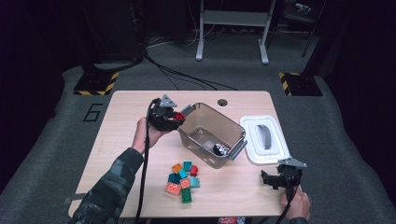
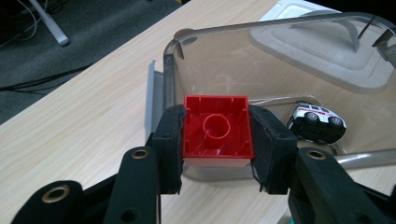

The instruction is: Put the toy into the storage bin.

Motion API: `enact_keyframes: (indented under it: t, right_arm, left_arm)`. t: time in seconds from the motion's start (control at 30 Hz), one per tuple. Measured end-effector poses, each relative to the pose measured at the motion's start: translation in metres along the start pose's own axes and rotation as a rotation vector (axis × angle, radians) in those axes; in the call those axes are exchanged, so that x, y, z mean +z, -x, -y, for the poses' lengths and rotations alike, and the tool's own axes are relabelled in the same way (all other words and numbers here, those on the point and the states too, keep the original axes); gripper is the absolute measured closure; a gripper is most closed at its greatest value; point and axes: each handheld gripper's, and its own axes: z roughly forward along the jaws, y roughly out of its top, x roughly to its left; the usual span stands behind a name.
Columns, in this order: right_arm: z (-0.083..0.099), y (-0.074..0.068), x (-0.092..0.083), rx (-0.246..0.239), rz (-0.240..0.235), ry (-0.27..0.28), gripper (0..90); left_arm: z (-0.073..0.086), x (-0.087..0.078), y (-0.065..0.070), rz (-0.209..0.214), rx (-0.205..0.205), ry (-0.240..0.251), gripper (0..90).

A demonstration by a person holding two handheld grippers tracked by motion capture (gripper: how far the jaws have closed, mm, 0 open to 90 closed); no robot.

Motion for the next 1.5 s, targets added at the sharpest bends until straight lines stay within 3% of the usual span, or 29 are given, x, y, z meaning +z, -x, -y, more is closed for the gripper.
enact_keyframes:
  t: [0.17, 0.33, 0.63, 1.13, 1.33, 1.5]
  right_arm:
    - [0.000, 0.000, 0.000, -0.002, 0.002, 0.000, 0.0]
    - [0.000, 0.000, 0.000, 0.000, 0.000, 0.000, 0.0]
    - [0.000, 0.000, 0.000, -0.001, 0.000, 0.000, 0.0]
    - [0.000, 0.000, 0.000, -0.001, 0.000, 0.000, 0.0]
    - [0.000, 0.000, 0.000, -0.001, -0.001, 0.000, 0.0]
    - [0.000, 0.000, 0.000, -0.002, -0.001, 0.000, 0.0]
  left_arm:
    - [-0.003, 0.016, 0.004, 0.009, 0.004, -0.027, 59.0]
    - [0.003, 0.032, 0.006, 0.016, -0.018, -0.051, 58.9]
    - [0.012, 0.047, 0.011, 0.035, -0.033, -0.081, 58.8]
    - [0.016, 0.041, 0.011, 0.051, -0.039, -0.097, 55.7]
    - [0.018, 0.028, 0.014, 0.037, -0.045, -0.068, 39.9]
    - [0.024, 0.009, 0.022, 0.031, -0.013, -0.018, 26.6]
